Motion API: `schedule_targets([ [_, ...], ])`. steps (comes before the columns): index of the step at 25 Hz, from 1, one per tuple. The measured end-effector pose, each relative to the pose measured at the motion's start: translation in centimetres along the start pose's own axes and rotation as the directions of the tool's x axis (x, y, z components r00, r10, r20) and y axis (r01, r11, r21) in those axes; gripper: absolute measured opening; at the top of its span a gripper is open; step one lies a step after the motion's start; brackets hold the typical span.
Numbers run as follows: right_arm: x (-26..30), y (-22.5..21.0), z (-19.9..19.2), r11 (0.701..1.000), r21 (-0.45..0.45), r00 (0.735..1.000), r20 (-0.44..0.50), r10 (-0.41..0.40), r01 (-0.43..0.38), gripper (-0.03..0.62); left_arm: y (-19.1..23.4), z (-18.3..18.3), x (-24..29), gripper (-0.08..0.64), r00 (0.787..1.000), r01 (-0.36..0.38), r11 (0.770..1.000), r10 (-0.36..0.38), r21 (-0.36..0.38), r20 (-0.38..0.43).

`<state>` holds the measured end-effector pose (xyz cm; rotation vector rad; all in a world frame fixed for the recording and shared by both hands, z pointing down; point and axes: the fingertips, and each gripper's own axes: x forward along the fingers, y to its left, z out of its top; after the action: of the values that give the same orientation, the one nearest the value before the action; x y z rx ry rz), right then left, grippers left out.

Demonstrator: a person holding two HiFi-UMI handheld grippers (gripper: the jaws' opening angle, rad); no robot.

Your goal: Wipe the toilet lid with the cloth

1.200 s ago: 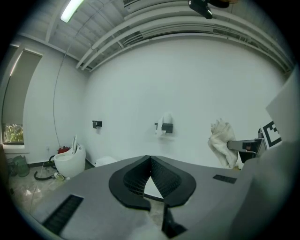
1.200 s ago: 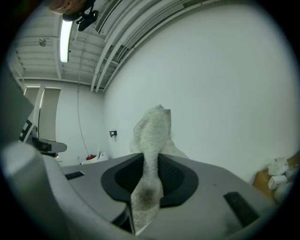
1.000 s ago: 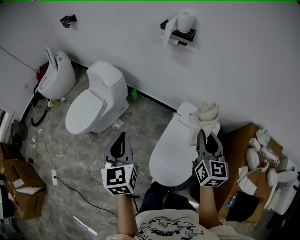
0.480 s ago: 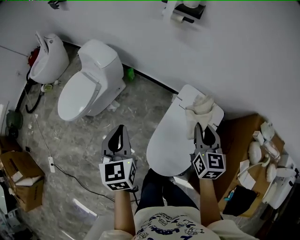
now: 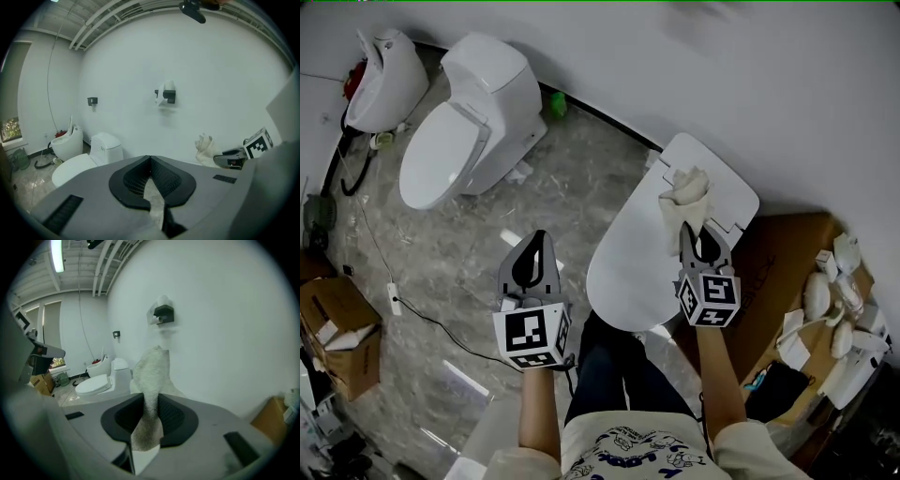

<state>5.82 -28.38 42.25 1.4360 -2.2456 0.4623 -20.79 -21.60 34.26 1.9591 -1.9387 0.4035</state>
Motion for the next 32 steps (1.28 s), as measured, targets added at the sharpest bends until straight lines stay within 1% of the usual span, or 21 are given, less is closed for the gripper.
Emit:
schedule_targets([
  [8, 6.1, -0.7, -4.9, 0.997, -0.072, 0.996, -0.090, 0.022, -0.029, 0.083, -0.1, -3.9, 3.2, 0.003, 0.999, 0.022, 1.000, -0.021, 0.017, -0.047],
  [14, 10.8, -1.6, -8.2, 0.992, -0.119, 0.989, -0.150, 0.012, -0.030, 0.083, 0.5, -6.6, 5.2, 0.003, 0.997, 0.028, 1.000, -0.028, 0.009, -0.075],
  [18, 13.7, -2.5, -10.6, 0.991, -0.127, 0.981, -0.193, 0.006, -0.031, 0.083, 0.6, -8.6, 6.3, 0.002, 0.995, 0.047, 0.999, -0.046, 0.008, -0.094],
  [23, 17.0, -3.6, -12.7, 0.988, -0.149, 0.973, -0.232, -0.008, -0.027, 0.083, 1.5, -10.8, 7.5, 0.003, 0.992, 0.047, 0.999, -0.047, -0.004, -0.119],
  [26, 18.8, -4.0, -13.9, 0.986, -0.164, 0.965, -0.262, -0.012, -0.032, 0.083, 2.2, -12.0, 8.0, 0.003, 0.990, 0.046, 0.999, -0.047, -0.006, -0.134],
  [30, 21.3, -4.6, -15.5, 0.987, -0.156, 0.954, -0.298, -0.018, -0.030, 0.083, 2.5, -13.4, 9.0, 0.003, 0.987, 0.056, 0.998, -0.056, -0.006, -0.147],
  [32, 22.5, -4.8, -16.4, 0.985, -0.170, 0.947, -0.320, -0.026, -0.031, 0.083, 2.4, -13.9, 9.4, 0.003, 0.987, 0.058, 0.998, -0.058, -0.008, -0.148],
])
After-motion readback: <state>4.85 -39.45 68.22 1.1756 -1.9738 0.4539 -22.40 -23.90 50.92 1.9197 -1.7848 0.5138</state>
